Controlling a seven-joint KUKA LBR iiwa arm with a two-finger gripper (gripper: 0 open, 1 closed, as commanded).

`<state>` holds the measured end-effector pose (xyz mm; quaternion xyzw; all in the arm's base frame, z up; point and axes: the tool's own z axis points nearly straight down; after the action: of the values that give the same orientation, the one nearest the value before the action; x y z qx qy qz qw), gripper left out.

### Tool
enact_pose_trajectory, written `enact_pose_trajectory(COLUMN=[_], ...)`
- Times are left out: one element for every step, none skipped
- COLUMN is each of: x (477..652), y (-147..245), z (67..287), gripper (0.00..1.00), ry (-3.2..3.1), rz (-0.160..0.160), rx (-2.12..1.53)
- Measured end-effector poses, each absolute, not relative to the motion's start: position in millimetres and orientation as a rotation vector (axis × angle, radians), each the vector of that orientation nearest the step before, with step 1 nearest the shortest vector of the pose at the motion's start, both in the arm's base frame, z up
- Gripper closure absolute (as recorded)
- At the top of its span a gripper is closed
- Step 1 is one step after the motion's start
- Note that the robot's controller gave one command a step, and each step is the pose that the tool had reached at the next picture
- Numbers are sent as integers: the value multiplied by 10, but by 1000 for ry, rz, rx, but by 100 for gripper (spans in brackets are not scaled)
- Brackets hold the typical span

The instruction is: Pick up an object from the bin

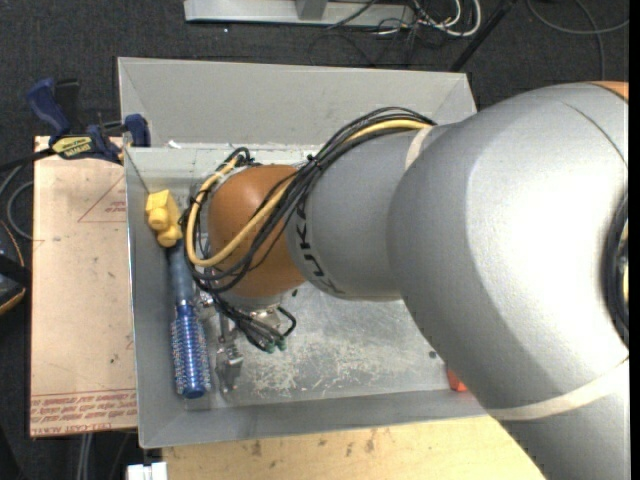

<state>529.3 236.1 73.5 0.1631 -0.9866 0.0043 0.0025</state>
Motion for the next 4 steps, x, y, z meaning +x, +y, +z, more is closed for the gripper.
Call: enact_pose_trajectory(x=[5104,4918,4892,4950], y=[2454,2406,2455,2482], z=[750,751,755,1952], gripper=[0,0,100,100], ry=[-3149,-3120,-3113,-3110], rz=[14,7,-2,-8], rx=[-128,-476,-472,-491])
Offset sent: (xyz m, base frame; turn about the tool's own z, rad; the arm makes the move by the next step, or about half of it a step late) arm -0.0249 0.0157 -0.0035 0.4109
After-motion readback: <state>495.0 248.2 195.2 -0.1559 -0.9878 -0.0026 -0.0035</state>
